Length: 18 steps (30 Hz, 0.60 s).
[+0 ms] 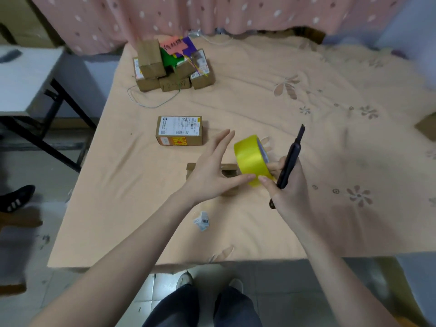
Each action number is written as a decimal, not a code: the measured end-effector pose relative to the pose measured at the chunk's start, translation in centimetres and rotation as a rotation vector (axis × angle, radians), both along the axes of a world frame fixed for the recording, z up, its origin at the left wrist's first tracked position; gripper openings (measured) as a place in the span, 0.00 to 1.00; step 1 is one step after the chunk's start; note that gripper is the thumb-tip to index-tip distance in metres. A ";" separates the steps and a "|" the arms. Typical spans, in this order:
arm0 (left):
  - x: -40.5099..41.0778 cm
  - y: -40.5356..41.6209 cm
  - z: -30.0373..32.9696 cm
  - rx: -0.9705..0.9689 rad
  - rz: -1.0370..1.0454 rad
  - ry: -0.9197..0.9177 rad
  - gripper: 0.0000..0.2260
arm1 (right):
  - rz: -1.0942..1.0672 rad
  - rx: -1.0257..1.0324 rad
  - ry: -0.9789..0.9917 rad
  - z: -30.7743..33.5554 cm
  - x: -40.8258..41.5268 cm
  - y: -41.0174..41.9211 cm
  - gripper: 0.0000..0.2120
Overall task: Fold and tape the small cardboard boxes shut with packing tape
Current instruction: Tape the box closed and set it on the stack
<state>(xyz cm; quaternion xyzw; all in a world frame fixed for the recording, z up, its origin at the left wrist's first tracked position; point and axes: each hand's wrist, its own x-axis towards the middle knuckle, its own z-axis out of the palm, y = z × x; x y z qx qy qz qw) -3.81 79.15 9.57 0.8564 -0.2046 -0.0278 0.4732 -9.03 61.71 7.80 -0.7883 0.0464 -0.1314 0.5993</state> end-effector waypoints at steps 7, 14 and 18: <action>0.0 0.2 3.2 -0.099 -0.003 -0.064 0.34 | 0.077 0.090 -0.081 3.7 -0.4 0.5 0.19; -0.7 0.2 4.9 -0.130 0.067 -0.215 0.26 | 0.192 0.276 -0.079 6.8 0.1 1.0 0.14; -1.3 0.1 5.5 -0.146 0.064 -0.265 0.19 | 0.165 0.340 -0.058 8.0 0.8 1.4 0.11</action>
